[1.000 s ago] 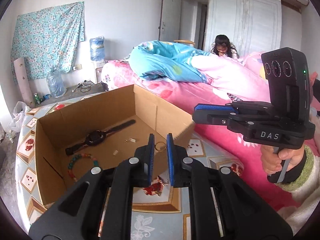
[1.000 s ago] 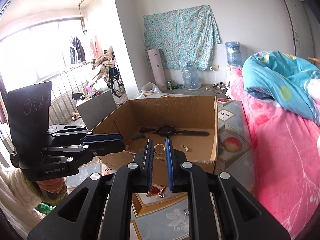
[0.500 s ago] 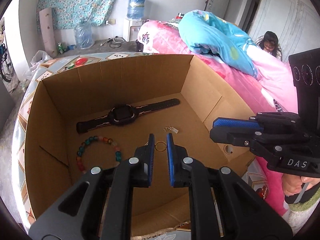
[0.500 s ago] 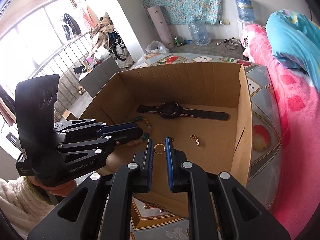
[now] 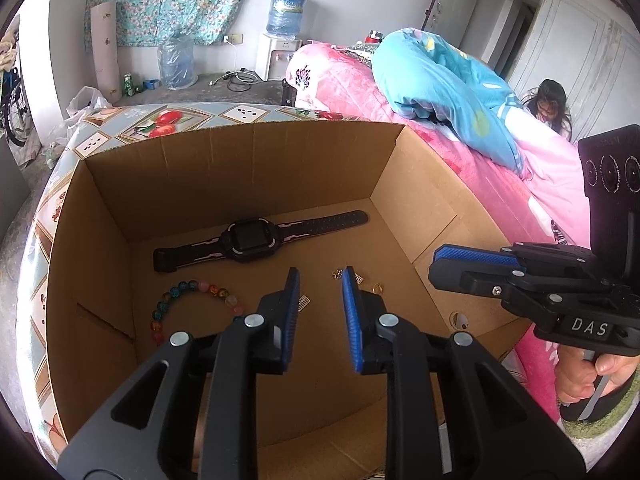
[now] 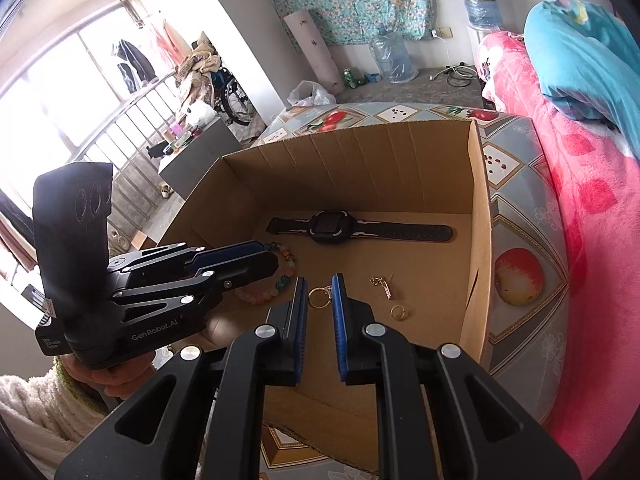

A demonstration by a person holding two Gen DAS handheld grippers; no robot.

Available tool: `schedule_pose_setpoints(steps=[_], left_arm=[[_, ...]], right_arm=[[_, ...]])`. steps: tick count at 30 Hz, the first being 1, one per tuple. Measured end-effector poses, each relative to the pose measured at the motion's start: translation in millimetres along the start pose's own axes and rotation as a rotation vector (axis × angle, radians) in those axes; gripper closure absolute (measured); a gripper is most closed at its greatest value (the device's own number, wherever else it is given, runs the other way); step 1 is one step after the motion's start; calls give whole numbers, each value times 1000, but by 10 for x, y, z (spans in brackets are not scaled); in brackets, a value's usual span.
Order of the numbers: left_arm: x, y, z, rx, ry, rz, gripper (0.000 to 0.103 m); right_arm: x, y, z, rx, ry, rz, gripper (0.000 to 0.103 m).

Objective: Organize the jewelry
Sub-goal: 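Carry both gold rings into the box and open both grippers, then raise both open grippers out of the box back over the table, then move the right gripper down toward the gold butterfly earring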

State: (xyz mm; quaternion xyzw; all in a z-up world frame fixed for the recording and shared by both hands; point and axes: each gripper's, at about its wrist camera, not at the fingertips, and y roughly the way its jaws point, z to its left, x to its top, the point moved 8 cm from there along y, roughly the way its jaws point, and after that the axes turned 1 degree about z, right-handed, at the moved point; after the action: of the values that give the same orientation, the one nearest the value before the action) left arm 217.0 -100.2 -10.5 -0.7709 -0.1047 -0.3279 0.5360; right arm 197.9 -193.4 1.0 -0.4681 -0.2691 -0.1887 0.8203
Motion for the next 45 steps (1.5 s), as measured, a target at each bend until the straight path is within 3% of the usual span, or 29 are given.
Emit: schedule_pose_setpoints(steps=[5,8,16,25,29,35,40,45], left_arm=[[-9,-59,17,-4,-11,-16,78],[-10,-128,22,-16,-19,-31,77],[-75,-532,-67,-54,14,-138,77],[-567,-1047,-360,-160,131,-247,75],[-898,-1028,-506,-192,176,-212,74],[-1344,-579,-604,-136,184,-89,74],[-1492,-217,-625,-13,247,-55,74],[-1519,-24,-567,35,269,-25,74]], right_arm=[[28,-65,-26,1,8,-6,88],[55,-102,-17,12,8,-17,76],[118,-451,83,45,9,-134,76],[-389,-1016,126,55,-9,-283,76],[-754,-1065,124,62,16,-289,76],[-1201,-726,-56,79,156,-206,77],[-1550,-258,-145,-77,154,-77,78],[-1694,-137,-54,-135,82,-61,79]])
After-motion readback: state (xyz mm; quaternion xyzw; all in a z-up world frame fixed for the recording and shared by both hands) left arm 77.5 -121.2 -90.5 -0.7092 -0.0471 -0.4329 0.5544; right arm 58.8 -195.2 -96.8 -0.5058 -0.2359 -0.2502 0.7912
